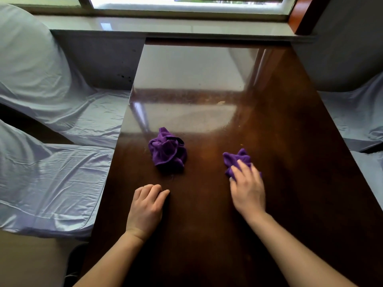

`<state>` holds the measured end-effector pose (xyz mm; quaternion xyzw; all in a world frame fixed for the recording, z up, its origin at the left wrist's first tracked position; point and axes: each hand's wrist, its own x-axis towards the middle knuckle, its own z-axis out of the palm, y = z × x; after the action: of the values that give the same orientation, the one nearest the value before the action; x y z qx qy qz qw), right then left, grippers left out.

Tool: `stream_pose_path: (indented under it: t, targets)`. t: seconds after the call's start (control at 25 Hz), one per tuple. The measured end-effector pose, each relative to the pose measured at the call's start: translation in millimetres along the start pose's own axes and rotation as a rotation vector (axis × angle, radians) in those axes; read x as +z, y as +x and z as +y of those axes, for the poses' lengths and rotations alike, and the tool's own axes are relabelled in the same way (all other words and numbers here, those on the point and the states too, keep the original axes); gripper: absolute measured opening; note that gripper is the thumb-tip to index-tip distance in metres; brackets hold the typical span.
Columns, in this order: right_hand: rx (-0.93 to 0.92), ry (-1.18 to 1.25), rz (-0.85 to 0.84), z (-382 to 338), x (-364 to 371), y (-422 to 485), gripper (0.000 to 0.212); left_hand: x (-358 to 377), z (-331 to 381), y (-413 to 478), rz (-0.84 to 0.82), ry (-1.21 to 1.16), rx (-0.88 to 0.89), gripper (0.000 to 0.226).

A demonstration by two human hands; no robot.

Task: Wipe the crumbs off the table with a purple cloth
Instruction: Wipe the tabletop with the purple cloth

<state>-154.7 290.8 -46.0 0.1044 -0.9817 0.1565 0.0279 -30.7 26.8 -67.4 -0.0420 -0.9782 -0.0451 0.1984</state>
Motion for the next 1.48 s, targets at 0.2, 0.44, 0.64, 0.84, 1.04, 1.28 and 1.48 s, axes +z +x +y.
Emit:
stream_pose_path:
  t: [0.2, 0.44, 0.64, 0.84, 1.04, 1.28, 1.48]
  targets:
    - [-0.480, -0.022, -0.151, -3.3, -1.8, -50.4, 0.046, 2.6, -1.7, -0.8, -0.038, 0.007, -0.025, 0.032]
    - [-0.294, 0.016, -0.023, 39.2, -16.1, 1.9, 0.038, 2.6, -3.4, 0.7, -0.084, -0.009, -0.065, 0.034]
    - [0.185, 0.090, 0.078, 46.3, -14.7, 78.9, 0.031, 2.3, -4.1, 2.1, -0.110, -0.020, -0.100, 0.032]
    - [-0.068, 0.006, 0.000, -3.2, 2.4, 43.5, 0.026, 4.2, -5.3, 2.0, -0.118, -0.032, -0.127, 0.032]
    - [-0.564, -0.016, -0.125, -7.9, 6.7, -33.1, 0.039, 2.8, -6.2, 0.7, -0.140, -0.035, -0.132, 0.032]
    - [-0.115, -0.120, -0.027, 79.7, -20.3, 12.6, 0.039, -1.0, -3.7, 2.7, -0.149, -0.038, -0.142, 0.033]
    - [0.262, -0.125, 0.078, 114.4, -37.0, 14.7, 0.036, -0.6, -2.8, 3.7, -0.153, -0.034, -0.145, 0.033]
